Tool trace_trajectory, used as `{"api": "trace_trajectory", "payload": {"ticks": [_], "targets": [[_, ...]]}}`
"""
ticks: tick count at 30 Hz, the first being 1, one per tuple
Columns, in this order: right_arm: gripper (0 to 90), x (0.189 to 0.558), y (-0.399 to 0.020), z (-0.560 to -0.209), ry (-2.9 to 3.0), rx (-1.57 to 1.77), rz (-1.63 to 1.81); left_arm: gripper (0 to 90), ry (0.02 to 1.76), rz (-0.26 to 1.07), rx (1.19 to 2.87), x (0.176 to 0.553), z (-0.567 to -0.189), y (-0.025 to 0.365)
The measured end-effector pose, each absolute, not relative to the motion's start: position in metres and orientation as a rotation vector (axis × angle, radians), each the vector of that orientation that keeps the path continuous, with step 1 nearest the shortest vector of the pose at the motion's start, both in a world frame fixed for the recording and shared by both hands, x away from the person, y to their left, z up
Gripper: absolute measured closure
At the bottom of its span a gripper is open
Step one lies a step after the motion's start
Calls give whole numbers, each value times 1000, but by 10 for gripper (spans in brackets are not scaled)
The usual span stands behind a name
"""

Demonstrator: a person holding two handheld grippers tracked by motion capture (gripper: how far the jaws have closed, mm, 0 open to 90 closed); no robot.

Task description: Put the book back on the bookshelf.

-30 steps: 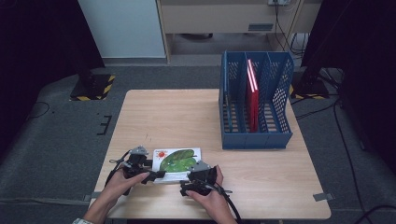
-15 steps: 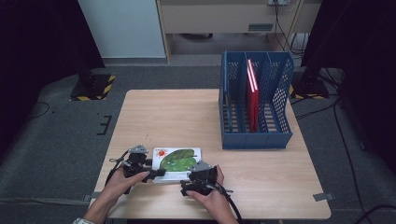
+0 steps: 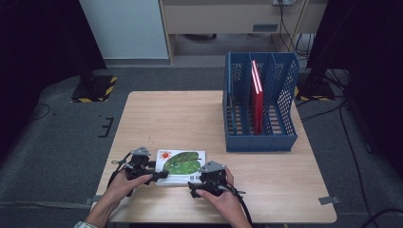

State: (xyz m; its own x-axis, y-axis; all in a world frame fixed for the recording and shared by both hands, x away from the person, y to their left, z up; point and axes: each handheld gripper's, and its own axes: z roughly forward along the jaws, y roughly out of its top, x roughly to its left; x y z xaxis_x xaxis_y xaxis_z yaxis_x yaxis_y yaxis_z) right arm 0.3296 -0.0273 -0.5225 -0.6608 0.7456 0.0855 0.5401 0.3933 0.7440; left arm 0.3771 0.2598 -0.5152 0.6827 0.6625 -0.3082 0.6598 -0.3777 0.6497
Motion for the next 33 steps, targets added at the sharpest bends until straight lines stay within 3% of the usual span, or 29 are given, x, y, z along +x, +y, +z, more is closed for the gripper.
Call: {"api": "trace_trajectory", "payload": {"ticks": [9, 33], "targets": [[127, 339, -39, -524, 2381, 1176, 1131, 255, 1009, 9, 2108, 378, -516, 260], [83, 338, -27, -536, 2433, 1133, 1119, 314, 993, 15, 2126, 378, -515, 259]]}}
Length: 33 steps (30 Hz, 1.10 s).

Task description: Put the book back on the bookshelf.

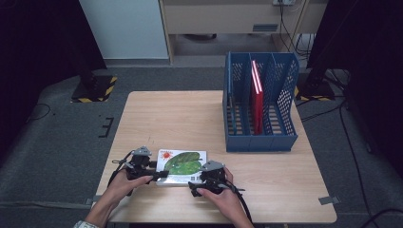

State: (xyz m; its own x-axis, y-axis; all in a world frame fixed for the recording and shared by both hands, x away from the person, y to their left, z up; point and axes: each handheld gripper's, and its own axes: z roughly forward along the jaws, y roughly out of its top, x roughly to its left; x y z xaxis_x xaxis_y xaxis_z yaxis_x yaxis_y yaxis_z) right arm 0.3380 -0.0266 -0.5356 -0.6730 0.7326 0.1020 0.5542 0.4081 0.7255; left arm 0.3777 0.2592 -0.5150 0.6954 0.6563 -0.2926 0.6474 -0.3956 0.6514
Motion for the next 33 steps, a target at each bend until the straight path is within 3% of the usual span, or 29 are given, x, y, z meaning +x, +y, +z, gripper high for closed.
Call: {"api": "trace_trajectory", "payload": {"ticks": [33], "targets": [[30, 346, -33, -533, 2436, 1193, 1147, 443, 941, 94, 2155, 373, -510, 257]]}}
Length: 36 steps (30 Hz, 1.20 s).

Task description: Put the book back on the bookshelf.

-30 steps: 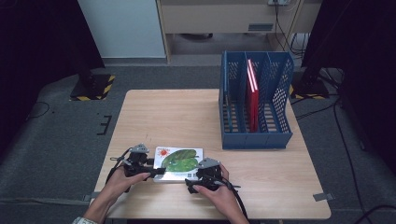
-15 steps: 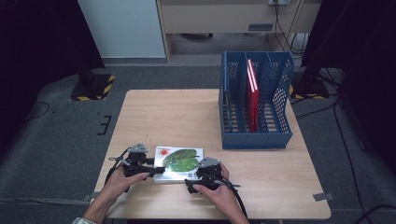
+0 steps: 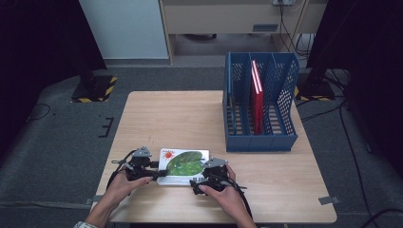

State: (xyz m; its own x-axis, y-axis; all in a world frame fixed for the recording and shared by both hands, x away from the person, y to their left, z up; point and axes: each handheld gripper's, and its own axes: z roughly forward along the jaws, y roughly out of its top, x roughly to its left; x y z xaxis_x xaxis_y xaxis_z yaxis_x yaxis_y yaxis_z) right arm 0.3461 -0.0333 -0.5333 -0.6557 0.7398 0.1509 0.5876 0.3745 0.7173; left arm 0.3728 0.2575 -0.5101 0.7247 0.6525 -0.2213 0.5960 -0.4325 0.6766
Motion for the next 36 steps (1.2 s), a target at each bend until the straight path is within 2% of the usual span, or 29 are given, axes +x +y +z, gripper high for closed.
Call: {"api": "trace_trajectory", "payload": {"ticks": [10, 13, 18, 36], "targets": [[26, 347, -34, -534, 2437, 1202, 1145, 458, 937, 99, 2164, 373, -511, 257], [91, 349, -35, -531, 2409, 1277, 1154, 457, 938, 103, 2163, 373, -511, 257], [143, 350, -37, -528, 2391, 1276, 1157, 459, 932, 121, 2166, 373, -510, 257], [286, 352, -39, -518, 2304, 1225, 1118, 529, 908, 267, 2151, 375, -501, 254]]}}
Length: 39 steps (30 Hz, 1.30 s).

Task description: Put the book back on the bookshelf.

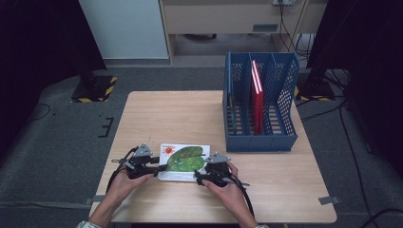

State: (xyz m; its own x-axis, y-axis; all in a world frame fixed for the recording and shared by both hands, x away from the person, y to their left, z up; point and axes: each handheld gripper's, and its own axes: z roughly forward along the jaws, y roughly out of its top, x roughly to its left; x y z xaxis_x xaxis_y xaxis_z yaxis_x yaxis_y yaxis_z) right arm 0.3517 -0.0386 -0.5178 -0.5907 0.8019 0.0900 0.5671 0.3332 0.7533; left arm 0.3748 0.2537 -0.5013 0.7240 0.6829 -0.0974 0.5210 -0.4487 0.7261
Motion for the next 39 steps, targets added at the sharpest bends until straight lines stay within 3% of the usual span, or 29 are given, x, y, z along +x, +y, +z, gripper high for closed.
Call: {"api": "trace_trajectory", "payload": {"ticks": [28, 39], "targets": [[331, 348, -45, -499, 2236, 1186, 1194, 607, 878, 395, 2085, 369, -488, 250], [333, 346, -43, -496, 2199, 1139, 1179, 679, 850, 471, 2071, 367, -485, 250]]}}
